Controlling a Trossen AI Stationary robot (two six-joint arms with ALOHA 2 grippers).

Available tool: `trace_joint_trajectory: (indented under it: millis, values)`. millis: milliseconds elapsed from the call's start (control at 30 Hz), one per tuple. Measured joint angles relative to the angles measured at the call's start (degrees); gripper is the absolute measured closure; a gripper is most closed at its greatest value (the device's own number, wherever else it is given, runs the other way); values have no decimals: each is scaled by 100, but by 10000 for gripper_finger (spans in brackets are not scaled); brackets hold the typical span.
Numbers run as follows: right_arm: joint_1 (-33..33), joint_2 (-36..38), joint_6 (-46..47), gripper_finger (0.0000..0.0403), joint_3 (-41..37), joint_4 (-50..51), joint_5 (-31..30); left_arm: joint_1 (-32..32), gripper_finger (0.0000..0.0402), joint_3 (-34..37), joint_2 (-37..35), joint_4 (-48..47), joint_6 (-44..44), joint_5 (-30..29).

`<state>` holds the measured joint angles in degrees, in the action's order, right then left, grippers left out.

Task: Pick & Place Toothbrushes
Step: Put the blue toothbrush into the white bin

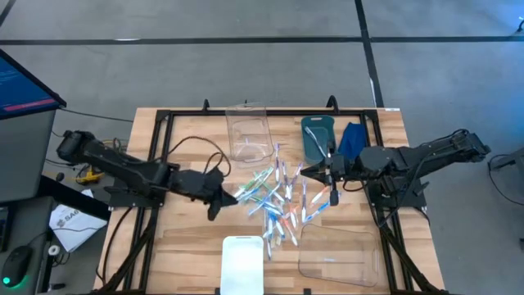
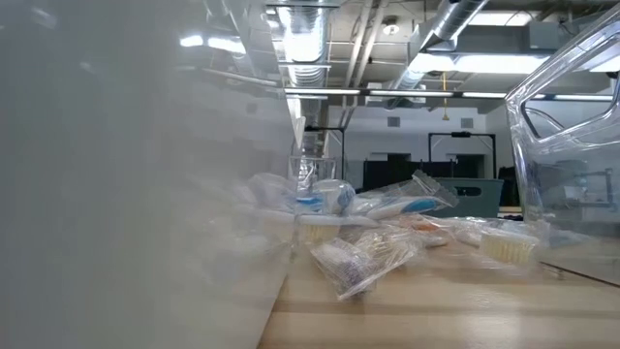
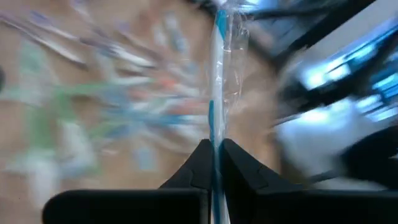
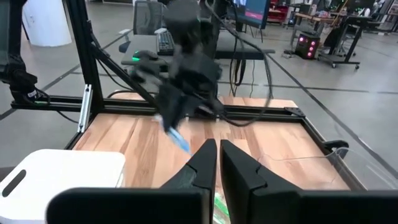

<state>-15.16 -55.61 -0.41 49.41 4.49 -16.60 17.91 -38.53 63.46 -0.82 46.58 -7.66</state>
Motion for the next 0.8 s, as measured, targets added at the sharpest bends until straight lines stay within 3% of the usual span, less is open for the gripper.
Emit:
trace_joint_trajectory:
  millis: [167, 333, 467, 567, 667, 800]
  values:
    - [-19, 0, 200, 389, 0, 94, -1, 1095, 394, -54, 309, 915, 1500, -1062]
    - [-20, 0, 248, 388, 0, 171, 0, 1953, 394, -728, 1483, 922, 2475, -2089]
    - [-17, 0, 261, 390, 0, 168, 0, 2188, 395, -1673, 2571, 466, 2914, -2102]
    - [-17, 0, 305, 389, 0, 153, -1, 2195, 395, -2432, 3074, -665, 3219, -2033]
    - [-17, 0, 334, 390, 0, 153, 0, 2236, 395, -2854, 3305, -1478, 3536, -2050]
    - [-4, 2, 174, 389, 0, 134, 0, 2323, 395, -2930, 3343, -1507, 3921, -2253]
